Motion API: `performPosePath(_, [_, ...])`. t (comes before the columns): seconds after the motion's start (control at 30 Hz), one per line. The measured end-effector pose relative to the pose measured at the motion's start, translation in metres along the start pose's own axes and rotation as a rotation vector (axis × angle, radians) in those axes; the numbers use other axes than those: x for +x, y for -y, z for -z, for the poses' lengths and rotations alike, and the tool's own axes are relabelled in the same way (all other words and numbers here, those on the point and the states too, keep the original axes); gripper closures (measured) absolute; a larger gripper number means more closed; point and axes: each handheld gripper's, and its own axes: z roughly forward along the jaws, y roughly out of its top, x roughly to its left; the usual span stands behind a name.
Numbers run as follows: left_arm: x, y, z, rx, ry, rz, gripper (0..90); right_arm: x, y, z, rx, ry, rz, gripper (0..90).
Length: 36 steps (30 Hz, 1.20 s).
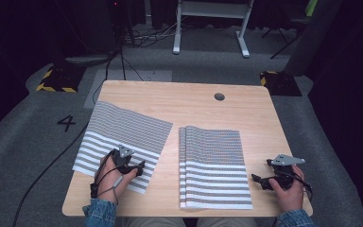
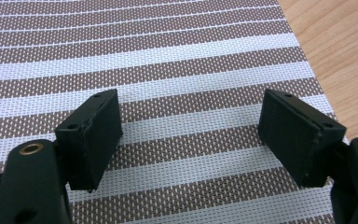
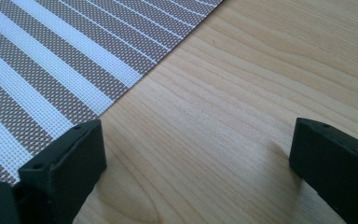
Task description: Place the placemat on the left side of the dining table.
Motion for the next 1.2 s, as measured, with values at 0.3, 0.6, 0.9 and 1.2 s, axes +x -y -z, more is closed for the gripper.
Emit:
performPosePath(0.3, [0.001,-0.012,-0.003,0.060,-0.015,-0.002,25.6,0.000,0.000,0.000,0.000,0.000,0.000,3.8])
performPosePath(0.6, [0.014,-0.014,-0.007,-0.019,-0.017,-0.014,72.6,0.000,0.000,0.000,0.000,0.000,0.000,3.8])
performPosePath(0.9, [0.022,-0.013,0.001,-0.090,-0.001,-0.007,86.4,0.000,0.000,0.000,0.000,0.000,0.000,3.8])
performPosePath(1.2, [0.003,-0.012,0.044,-0.214,0.098,-0.121,86.7,0.000,0.000,0.000,0.000,0.000,0.000,3.8])
